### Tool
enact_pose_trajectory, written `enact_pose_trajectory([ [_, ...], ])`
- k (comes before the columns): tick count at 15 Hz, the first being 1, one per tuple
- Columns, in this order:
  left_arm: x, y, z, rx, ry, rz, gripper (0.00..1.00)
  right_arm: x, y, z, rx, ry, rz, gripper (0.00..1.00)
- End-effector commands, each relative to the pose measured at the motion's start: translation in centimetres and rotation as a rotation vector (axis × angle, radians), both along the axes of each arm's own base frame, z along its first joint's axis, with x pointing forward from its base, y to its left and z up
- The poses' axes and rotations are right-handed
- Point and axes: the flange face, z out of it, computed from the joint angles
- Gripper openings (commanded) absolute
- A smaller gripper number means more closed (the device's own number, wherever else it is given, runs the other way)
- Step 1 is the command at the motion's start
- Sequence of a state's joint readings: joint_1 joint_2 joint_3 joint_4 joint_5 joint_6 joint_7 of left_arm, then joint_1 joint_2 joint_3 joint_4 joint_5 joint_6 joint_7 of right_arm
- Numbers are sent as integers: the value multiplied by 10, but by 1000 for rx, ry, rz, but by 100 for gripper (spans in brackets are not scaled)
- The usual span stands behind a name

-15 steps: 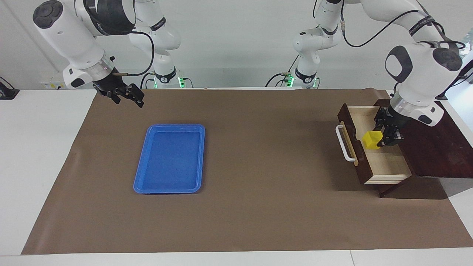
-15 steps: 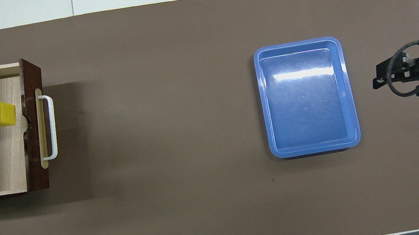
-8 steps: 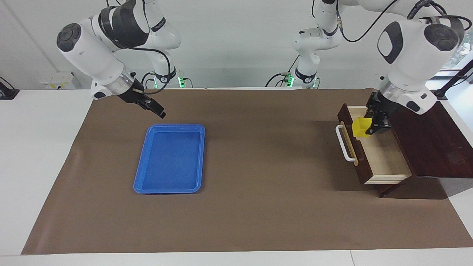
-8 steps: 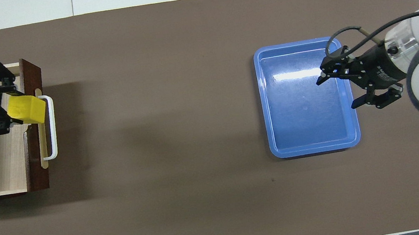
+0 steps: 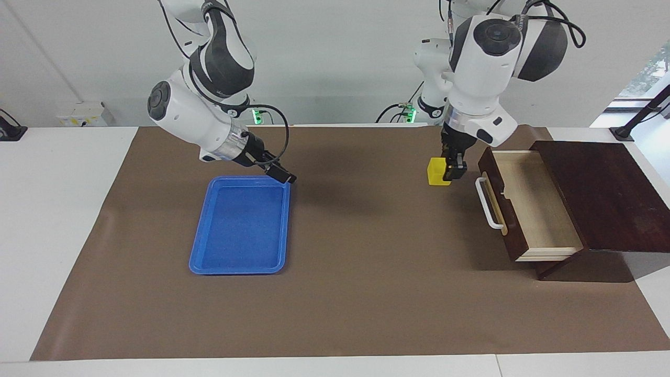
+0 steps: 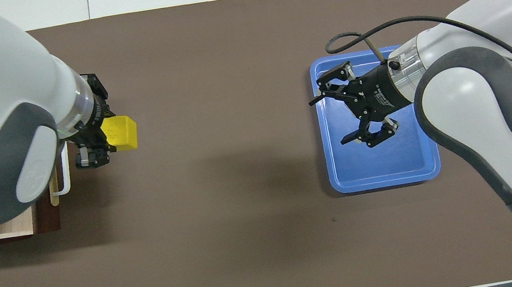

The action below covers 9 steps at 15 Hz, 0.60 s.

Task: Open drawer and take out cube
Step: 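Lift the cube with the left gripper while the right gripper approaches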

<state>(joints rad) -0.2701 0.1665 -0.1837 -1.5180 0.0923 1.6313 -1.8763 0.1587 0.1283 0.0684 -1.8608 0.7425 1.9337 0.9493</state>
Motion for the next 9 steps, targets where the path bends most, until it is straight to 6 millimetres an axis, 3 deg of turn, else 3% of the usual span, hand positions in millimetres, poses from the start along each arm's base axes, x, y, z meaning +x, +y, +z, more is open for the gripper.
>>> enact_pose_trajectory([
  [1, -9, -8, -12, -3, -23, 62, 0, -6, 27, -19, 68, 53, -151, 100],
  [6, -15, -29, -23, -65, -23, 188, 0, 11, 101, -79, 100, 167, -302, 100],
  [9, -14, -35, -29, -91, -32, 287, 0, 22, 144, -83, 117, 185, -380, 100],
])
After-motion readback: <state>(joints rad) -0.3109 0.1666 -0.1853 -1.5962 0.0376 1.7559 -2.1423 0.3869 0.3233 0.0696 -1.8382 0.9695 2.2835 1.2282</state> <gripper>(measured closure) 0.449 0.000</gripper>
